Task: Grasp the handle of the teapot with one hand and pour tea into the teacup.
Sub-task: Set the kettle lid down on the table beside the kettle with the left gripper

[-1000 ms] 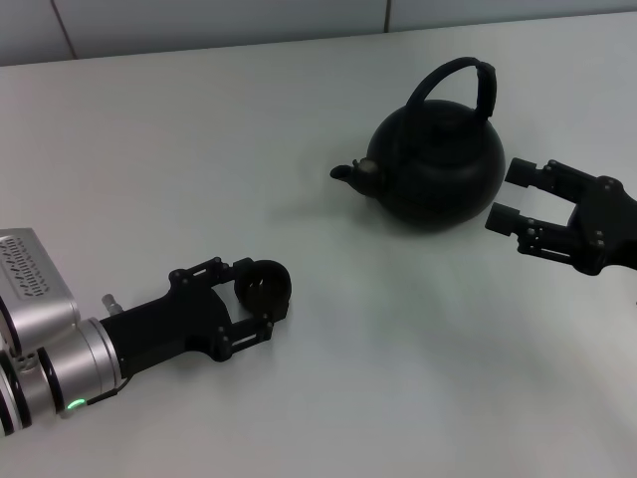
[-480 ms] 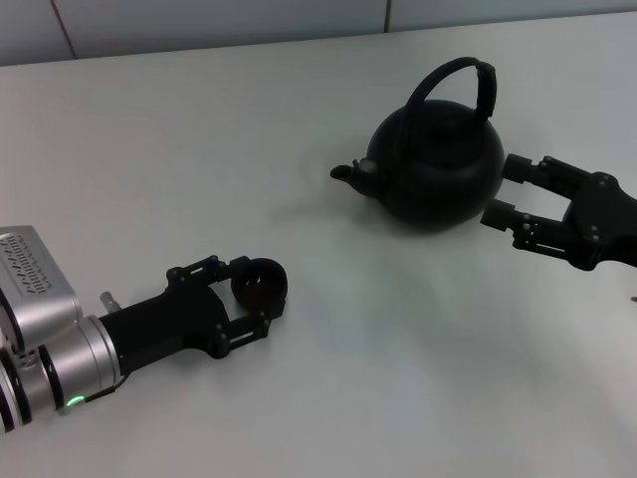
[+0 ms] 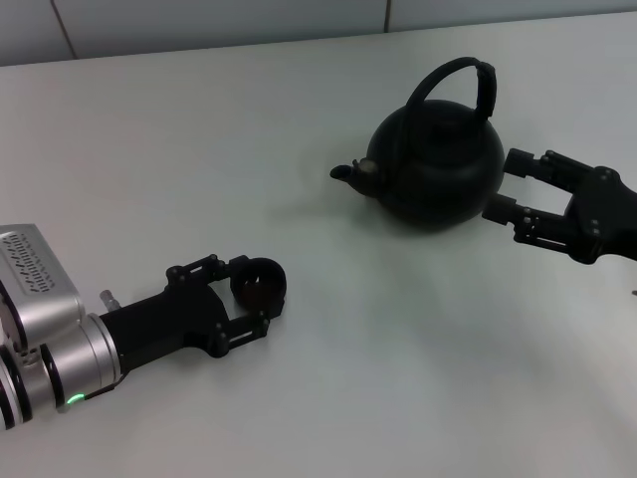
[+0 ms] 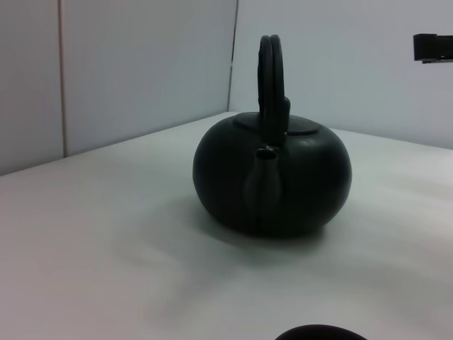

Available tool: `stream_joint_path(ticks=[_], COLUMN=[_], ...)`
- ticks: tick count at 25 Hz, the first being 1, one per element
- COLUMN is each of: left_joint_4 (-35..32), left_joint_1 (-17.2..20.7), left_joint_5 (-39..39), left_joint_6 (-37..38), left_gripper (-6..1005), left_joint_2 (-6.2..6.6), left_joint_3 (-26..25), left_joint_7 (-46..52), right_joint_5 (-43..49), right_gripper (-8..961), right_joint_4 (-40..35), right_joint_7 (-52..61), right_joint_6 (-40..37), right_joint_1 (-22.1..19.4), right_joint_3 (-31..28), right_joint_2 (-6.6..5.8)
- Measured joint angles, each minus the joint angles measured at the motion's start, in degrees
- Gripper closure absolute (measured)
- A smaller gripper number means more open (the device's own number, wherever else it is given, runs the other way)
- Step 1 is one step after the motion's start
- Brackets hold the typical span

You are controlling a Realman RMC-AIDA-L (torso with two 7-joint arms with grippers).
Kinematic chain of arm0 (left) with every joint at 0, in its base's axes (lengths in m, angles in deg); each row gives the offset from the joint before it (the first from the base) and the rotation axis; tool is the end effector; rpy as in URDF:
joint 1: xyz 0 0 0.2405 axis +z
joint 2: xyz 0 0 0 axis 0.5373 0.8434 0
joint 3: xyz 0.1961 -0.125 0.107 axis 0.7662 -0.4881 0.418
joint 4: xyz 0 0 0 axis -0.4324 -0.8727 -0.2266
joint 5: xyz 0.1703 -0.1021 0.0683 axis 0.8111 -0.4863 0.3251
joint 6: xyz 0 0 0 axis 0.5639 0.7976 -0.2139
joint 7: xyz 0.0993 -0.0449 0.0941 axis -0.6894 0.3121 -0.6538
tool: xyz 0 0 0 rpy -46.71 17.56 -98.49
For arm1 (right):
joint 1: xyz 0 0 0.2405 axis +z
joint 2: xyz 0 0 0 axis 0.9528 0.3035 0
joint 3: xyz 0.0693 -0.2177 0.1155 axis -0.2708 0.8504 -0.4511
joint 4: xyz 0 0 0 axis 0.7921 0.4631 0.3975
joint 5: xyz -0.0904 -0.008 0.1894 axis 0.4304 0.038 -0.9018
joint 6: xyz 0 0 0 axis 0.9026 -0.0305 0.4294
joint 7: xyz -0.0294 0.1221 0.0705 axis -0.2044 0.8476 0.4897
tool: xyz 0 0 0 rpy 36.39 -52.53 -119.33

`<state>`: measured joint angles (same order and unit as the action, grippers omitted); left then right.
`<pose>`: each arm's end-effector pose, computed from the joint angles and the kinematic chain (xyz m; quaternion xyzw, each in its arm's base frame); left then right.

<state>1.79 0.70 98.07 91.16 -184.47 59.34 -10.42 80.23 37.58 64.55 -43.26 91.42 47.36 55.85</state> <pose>-0.2886 0.2907 -0.1017 -0.9418 -0.1611 -0.2211 0.1954 0.3109 0.2601 0.0389 -0.8632 0.2410 0.3877 0.2155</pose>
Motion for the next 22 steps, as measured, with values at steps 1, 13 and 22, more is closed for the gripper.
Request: stream_joint_path(ticks=[1,13,22], left_joint_4=[-0.2,-0.3,-0.4], left_joint_1=[0.0,-0.1,0.0], left_joint_5=[0.0,0.1,0.1], left_joint_6=[-0.2,-0.4,-0.2], left_gripper=[281,278,266], left_joint_2=[0.0,0.0,0.0], left_joint_3=[0.4,0.6,0.7], left_joint_7=[0.1,0.3,1.2], right_joint_5=[0.0,0.2,0.3], right_gripper=[133,134,134], right_joint_4=[0.0,-0.2,-0.2], right_joint_7=[0.0,0.0,0.0], right_joint_6=[0.0,0.8,0.8], right_joint_1=[0.0,0.7,0.7], right_joint_3=[0.0,0.0,0.0], right_joint_2=[-0.02,-0.03,-0.04])
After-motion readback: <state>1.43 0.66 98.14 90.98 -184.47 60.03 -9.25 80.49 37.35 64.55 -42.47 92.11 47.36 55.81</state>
